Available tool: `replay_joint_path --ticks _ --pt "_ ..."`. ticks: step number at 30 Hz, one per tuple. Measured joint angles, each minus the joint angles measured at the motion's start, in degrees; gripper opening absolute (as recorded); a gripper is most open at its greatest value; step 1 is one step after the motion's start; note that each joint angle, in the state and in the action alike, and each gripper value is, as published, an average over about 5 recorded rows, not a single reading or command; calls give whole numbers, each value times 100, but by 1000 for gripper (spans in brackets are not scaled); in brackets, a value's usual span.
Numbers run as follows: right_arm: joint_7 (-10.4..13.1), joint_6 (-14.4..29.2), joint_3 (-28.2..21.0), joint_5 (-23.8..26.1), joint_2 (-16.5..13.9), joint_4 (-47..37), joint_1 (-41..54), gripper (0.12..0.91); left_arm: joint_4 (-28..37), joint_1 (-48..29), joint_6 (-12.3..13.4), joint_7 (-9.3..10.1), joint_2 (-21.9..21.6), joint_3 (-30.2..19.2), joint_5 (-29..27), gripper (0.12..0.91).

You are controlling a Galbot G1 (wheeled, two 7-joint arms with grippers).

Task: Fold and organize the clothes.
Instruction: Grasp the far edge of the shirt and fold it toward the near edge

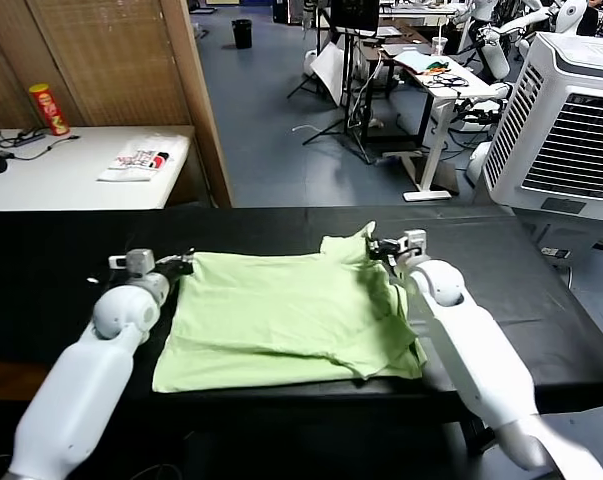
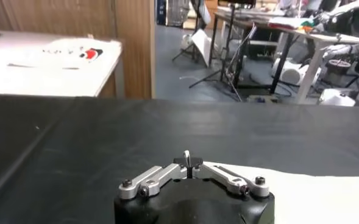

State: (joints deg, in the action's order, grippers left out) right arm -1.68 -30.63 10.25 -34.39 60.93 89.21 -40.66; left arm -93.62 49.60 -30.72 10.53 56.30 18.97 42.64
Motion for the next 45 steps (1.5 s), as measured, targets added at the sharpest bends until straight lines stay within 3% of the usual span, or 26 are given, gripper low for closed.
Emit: replay_joint_path --ticks 10,19,31,39,42,45 --pt "471 -551 304 -470 -694 1506 -1100 126 -1277 1156 9 141 -436 493 155 128" --pt "830 -1031 482 -583 -971 2360 -1893 126 -2047 2008 -36 305 -586 937 174 128" --pt "899 -1157 548 -533 -1016 2518 -2308 126 -2611 3123 -30 298 -538 1446 103 128" --pt "850 -1157 591 -538 -1016 2570 -2362 129 -2754 3534 -103 286 -441 1513 -95 128" --pt "839 -1157 637 -545 -1051 2644 -2427 173 -2823 3646 -211 301 -389 1498 -159 130" --pt "853 -1157 696 -546 -1101 2744 -2494 301 -2912 3744 -347 314 -356 1491 -215 193"
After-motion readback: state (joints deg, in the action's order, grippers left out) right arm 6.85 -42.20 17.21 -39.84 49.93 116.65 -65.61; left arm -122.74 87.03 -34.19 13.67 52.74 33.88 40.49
